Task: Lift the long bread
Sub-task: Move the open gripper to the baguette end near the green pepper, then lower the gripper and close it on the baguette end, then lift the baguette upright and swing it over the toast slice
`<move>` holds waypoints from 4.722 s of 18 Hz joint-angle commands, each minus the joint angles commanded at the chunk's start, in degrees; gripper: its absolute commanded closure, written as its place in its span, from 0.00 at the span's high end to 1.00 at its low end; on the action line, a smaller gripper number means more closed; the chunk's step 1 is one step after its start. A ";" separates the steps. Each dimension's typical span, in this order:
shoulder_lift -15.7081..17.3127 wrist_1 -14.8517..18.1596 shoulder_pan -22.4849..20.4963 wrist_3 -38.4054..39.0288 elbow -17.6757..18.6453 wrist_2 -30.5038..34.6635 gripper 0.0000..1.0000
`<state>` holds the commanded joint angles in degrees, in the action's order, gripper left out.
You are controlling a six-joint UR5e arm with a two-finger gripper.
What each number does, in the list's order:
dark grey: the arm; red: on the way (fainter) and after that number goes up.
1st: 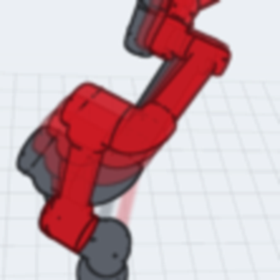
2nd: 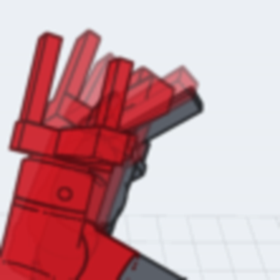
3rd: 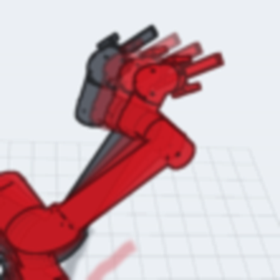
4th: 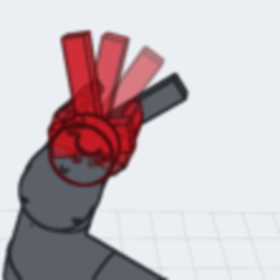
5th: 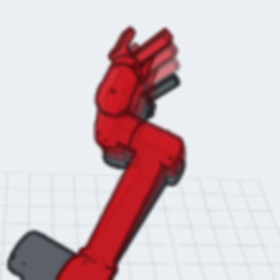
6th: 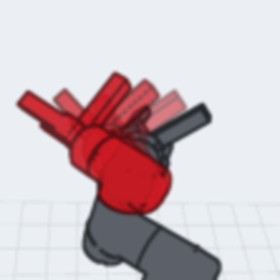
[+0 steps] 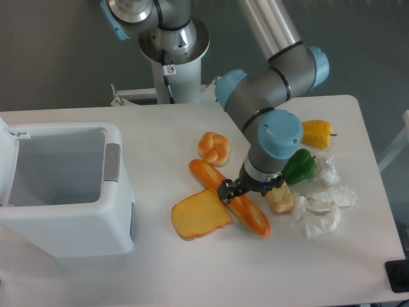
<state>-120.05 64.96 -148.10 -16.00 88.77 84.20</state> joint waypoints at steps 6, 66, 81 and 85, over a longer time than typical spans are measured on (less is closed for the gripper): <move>-2.37 -1.67 -0.26 2.73 -1.06 0.09 1.00; -5.37 -5.54 0.79 10.64 -3.87 -0.09 0.09; 8.33 -5.10 6.49 6.87 -6.24 0.09 0.09; 12.64 -5.45 9.31 1.51 -6.50 -0.18 0.09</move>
<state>-107.41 59.50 -138.78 -14.49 82.27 84.02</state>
